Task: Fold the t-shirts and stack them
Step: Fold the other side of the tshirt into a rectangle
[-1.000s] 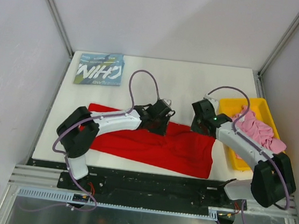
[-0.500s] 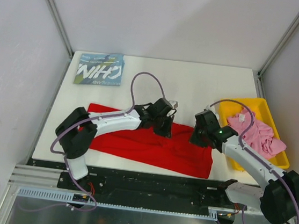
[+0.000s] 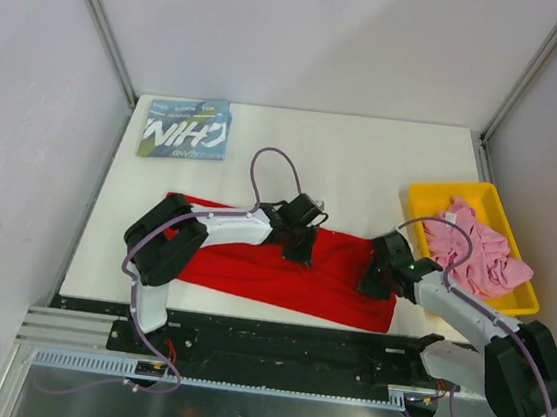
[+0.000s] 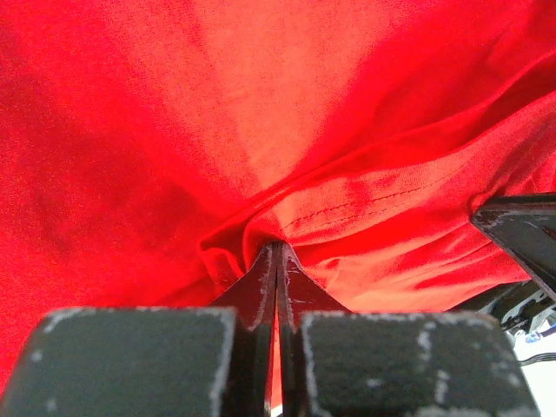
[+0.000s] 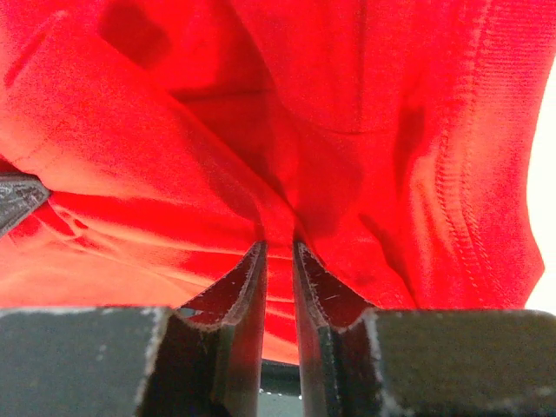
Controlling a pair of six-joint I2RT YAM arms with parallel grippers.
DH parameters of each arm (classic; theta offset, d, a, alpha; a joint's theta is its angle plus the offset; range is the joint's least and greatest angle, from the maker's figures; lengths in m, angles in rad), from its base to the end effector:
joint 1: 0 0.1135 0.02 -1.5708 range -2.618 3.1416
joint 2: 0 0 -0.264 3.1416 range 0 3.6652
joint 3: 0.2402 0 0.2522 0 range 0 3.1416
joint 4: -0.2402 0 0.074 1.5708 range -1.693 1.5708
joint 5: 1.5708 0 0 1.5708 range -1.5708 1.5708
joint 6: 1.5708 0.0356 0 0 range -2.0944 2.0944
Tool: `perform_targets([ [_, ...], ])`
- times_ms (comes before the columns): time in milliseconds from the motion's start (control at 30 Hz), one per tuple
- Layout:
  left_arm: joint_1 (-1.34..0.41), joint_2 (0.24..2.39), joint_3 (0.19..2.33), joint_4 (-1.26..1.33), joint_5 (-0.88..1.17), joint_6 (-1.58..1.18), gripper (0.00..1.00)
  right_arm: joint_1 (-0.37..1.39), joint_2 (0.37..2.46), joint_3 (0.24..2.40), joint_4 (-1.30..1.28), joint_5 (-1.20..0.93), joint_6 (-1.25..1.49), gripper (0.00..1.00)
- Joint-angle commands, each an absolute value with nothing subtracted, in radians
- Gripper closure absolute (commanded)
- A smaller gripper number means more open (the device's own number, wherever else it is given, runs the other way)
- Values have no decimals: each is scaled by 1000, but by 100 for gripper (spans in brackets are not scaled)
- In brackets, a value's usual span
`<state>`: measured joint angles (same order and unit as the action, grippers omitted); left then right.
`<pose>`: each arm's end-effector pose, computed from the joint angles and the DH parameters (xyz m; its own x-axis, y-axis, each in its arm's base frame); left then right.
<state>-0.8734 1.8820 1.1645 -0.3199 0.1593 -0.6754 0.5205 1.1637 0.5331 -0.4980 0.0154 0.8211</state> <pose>0.2399 -0.2952 0.1550 -0.9371 0.1574 -0.3114 0.2854 0.8593 -0.4245 0.1700 0.0968 0.1609 -0.8941 0.3310 -0.3018 0.2390 0.9223 0.3037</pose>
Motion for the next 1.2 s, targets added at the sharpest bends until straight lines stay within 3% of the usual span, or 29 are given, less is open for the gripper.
perform_targets([
  [0, -861, 1864, 1156, -305, 128, -678, 99, 504, 1066, 534, -542, 12, 833, 77],
  [200, -860, 1851, 1187, -305, 168, -657, 97, 430, 1021, 699, -602, 54, 764, 74],
  [767, -861, 1868, 1208, -304, 187, -650, 97, 116, 1405, 768, -454, 100, 669, 88],
  [1000, -860, 1855, 1218, -305, 189, -637, 96, 109, 1435, 765, -457, 90, 660, 90],
  [1167, -854, 1828, 1248, -306, 221, -617, 92, 109, 1318, 780, -528, 67, 662, 86],
])
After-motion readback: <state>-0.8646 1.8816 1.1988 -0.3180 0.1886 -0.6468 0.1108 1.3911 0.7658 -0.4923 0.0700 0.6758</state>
